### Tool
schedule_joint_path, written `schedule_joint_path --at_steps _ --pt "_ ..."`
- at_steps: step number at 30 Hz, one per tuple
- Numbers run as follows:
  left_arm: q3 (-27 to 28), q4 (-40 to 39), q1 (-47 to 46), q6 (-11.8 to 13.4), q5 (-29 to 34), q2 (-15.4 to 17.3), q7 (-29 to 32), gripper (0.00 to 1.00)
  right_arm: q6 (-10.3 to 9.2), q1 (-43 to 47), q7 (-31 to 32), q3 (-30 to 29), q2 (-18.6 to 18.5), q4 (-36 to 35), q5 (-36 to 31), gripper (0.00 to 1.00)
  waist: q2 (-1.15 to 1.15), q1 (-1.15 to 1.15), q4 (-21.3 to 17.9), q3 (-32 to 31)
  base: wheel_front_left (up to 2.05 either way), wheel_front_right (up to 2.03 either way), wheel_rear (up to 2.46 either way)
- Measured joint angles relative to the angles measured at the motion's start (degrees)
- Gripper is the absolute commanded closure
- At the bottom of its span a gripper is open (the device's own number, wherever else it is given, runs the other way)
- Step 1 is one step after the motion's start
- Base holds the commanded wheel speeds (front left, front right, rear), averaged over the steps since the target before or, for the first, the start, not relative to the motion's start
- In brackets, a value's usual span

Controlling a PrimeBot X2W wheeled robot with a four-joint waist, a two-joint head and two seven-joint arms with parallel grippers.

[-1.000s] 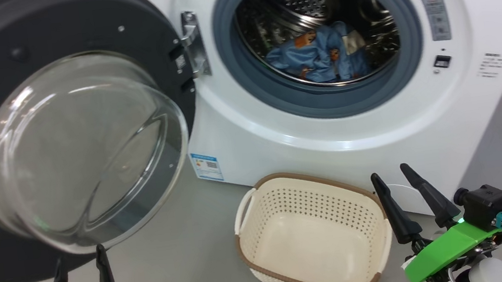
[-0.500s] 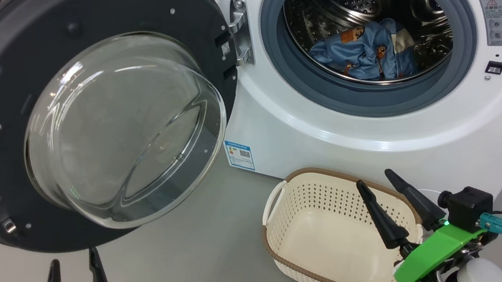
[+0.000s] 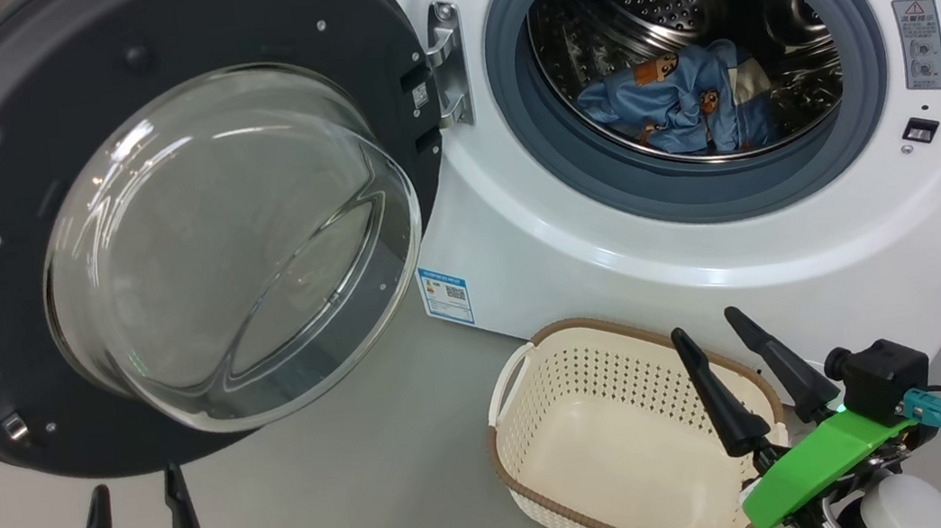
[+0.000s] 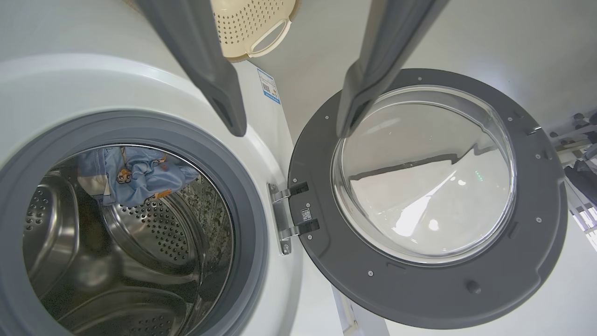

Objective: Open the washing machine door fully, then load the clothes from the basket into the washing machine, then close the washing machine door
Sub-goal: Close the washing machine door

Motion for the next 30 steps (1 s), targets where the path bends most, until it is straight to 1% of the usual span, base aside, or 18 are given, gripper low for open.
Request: schedule_joint_path --at_steps 9,10,11,12,18,21,24,27,30 --pt "0.4 0.0 -0.04 -0.09 0.03 0.07 0.0 0.0 0.0 0.67 0.0 -0.51 0.08 -0.35 -0.01 0.0 0.0 0.0 -0.3 -0.49 0.0 0.0 0.0" --pt "0.57 -0.02 -0.06 -0.1 0.04 0.18 0.0 0.51 0.0 0.94 0.0 -0.55 0.09 -0.33 -0.01 0.0 0.0 0.0 -0.33 -0.56 0.0 0.0 0.0" --pt "0.76 -0.12 -0.08 -0.12 0.07 0.36 0.0 0.96 0.0 1.05 0.0 -0.62 0.09 -0.32 -0.01 0.0 0.0 0.0 -0.36 -0.62 0.0 0.0 0.0" --pt "0.91 -0.26 -0.1 -0.18 0.11 0.66 0.0 1.0 0.0 1.05 0.0 -0.67 0.09 -0.34 -0.01 0.0 0.0 0.0 -0.39 -0.67 0.0 0.0 0.0" --pt "1.26 -2.75 -2.16 -1.15 0.02 2.58 0.0 1.0 0.0 1.17 0.0 -0.93 0.14 -0.34 -0.01 0.0 0.0 0.0 -0.57 -0.86 0.0 0.0 0.0" --pt "1.79 -4.97 -4.84 -1.67 -1.14 4.24 0.47 1.0 0.0 1.32 0.0 -1.2 0.11 -0.35 -0.01 0.0 0.0 0.0 -0.68 -0.89 0.0 0.0 0.0" --pt "2.98 -7.22 -8.5 -2.08 -3.82 6.14 1.71 1.0 0.0 1.38 0.0 -1.42 0.07 -0.37 -0.01 0.0 0.0 0.0 -0.88 -0.94 0.0 0.0 0.0" --pt "5.14 -9.55 -12.48 -2.41 -7.26 8.71 3.14 1.0 0.0 1.38 0.0 -1.32 -0.04 -0.45 -0.01 0.0 0.0 0.0 -1.5 -0.71 0.0 0.0 0.0" --pt "8.21 -10.48 -17.58 -2.63 -12.71 10.61 5.19 1.0 0.0 1.37 0.0 -1.03 -0.3 -0.38 -0.02 0.0 0.0 0.0 -2.3 -0.33 0.0 0.0 0.0"
